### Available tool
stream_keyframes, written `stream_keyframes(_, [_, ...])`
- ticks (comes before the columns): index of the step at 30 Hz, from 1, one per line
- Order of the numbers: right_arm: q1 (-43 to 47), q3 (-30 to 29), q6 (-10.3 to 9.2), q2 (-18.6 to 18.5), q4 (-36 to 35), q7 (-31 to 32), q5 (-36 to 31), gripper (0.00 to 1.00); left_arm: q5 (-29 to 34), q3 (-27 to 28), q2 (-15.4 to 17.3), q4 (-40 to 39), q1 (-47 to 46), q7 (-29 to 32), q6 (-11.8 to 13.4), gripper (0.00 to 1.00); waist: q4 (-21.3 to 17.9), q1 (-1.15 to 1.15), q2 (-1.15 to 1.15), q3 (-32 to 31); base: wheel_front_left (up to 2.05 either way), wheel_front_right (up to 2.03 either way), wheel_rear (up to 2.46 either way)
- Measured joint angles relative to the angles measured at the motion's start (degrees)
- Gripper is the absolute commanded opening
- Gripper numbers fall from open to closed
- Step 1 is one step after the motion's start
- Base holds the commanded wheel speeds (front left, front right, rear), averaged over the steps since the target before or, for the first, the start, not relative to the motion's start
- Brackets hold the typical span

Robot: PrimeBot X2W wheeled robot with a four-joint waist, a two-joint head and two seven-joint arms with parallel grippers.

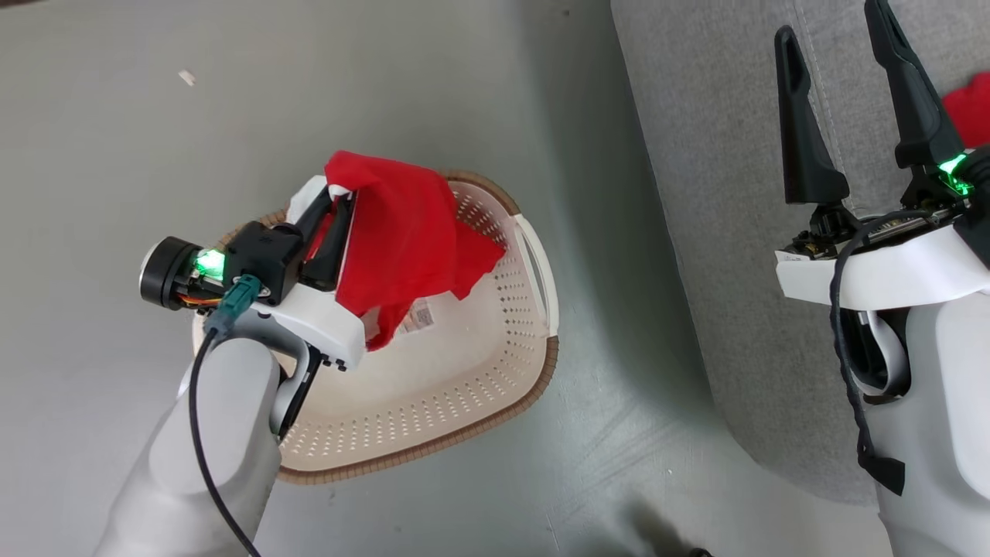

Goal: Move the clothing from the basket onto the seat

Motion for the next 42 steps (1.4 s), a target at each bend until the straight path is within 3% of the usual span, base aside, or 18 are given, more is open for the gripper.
stream_keyframes(18, [6.20,0.05,0.00,-0.07,4.58,0.01,-3.16,1.00,-0.60,4.78,2.86,-12.48,6.82,0.00,0.92,0.00,3.69,0.00,0.00,-10.21,0.00,0.00,0.00])
stream_keyframes(42, [17.48,2.70,0.00,-1.14,8.98,0.01,-3.33,1.00,-1.25,7.38,6.56,-22.15,17.25,0.00,0.56,0.00,7.77,0.00,0.00,-26.40,0.00,0.00,0.00])
